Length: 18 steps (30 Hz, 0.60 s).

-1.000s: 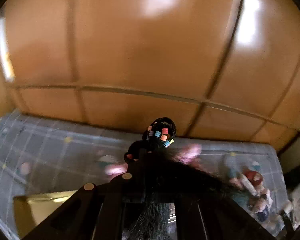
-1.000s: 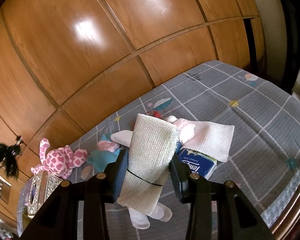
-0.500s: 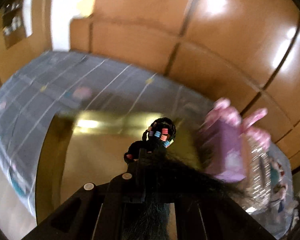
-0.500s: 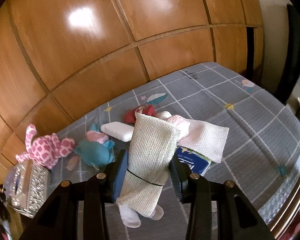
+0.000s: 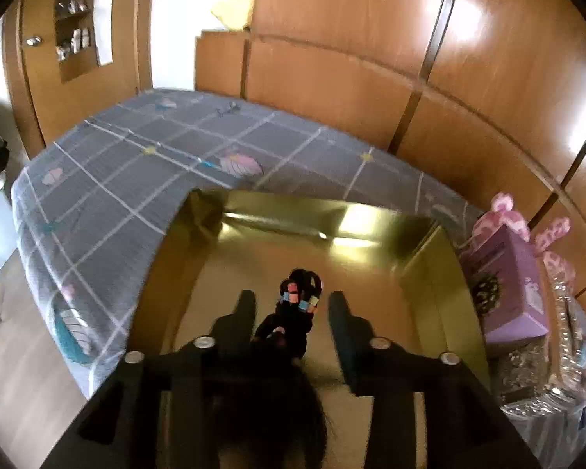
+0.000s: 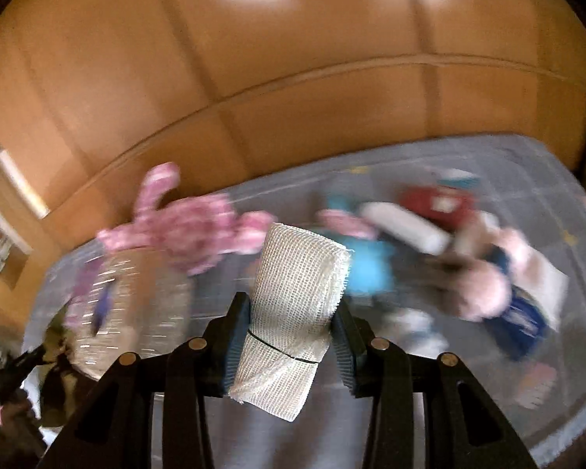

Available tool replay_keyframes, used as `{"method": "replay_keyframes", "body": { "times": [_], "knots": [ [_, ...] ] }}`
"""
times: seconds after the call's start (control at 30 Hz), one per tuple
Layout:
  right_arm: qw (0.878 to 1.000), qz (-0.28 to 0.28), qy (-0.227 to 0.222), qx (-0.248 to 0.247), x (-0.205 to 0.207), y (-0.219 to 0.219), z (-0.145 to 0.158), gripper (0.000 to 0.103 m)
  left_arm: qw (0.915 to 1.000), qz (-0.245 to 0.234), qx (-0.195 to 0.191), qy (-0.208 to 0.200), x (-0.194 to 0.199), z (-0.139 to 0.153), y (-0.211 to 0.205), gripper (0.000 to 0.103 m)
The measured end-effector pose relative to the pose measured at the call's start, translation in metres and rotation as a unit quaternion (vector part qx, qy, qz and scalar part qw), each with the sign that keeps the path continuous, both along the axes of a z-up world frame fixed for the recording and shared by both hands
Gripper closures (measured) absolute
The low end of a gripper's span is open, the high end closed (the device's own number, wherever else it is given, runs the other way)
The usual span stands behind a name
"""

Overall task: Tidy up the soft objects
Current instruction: 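Lower the wig into the gold tray with the left tool while the right drops the towel there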

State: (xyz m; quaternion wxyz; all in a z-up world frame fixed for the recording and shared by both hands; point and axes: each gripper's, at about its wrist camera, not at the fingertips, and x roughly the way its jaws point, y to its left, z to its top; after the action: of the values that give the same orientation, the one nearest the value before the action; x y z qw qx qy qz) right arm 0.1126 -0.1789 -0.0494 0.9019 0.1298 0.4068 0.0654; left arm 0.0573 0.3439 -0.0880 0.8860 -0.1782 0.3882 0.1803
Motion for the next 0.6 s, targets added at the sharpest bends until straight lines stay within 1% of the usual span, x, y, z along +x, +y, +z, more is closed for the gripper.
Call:
{"method": "replay_keyframes", "body": {
  "times": [0.07,0.1,0.13,0.23,0.27,0.3,0.37,0.5,0.57,0.6],
  "knots": [
    [1.000,0.022,-0.001,0.003,0.010,0.024,0.004,0.063,0.9999,0.008,0.004,-0.007,-0.008,0.006,0.003,0.047],
    [1.000,0.029,0.004,0.008,0.017,0.035,0.005,0.063,0.9999,0.010,0.004,-0.010,-0.013,0.009,0.003,0.046],
    [0.999,0.032,0.007,0.011,0.023,0.041,0.005,0.063,0.9998,0.010,0.006,-0.013,-0.019,0.012,0.002,0.046],
    [0.999,0.028,0.022,0.009,0.044,0.055,0.000,0.063,0.9997,0.006,0.011,-0.019,-0.033,0.019,-0.002,0.040],
    [0.999,0.026,0.026,0.010,0.051,0.060,-0.002,0.063,0.9997,0.002,0.013,-0.023,-0.038,0.021,-0.005,0.038],
    [0.999,0.025,0.027,0.010,0.057,0.064,-0.001,0.063,0.9995,-0.001,0.016,-0.028,-0.042,0.024,-0.007,0.032],
    [0.999,0.029,0.023,0.006,0.070,0.075,0.003,0.063,0.9991,-0.006,0.026,-0.035,-0.050,0.030,-0.014,0.024],
    [0.998,0.057,0.004,-0.014,0.095,0.116,0.018,0.063,0.9983,-0.018,0.038,-0.039,-0.058,0.035,-0.025,0.020],
    [0.997,0.075,-0.003,-0.021,0.107,0.141,0.024,0.063,0.9983,-0.019,0.039,-0.038,-0.063,0.035,-0.028,0.018],
    [0.996,0.087,-0.008,-0.025,0.114,0.160,0.028,0.063,0.9984,-0.019,0.037,-0.038,-0.066,0.034,-0.028,0.015]
  ]
}}
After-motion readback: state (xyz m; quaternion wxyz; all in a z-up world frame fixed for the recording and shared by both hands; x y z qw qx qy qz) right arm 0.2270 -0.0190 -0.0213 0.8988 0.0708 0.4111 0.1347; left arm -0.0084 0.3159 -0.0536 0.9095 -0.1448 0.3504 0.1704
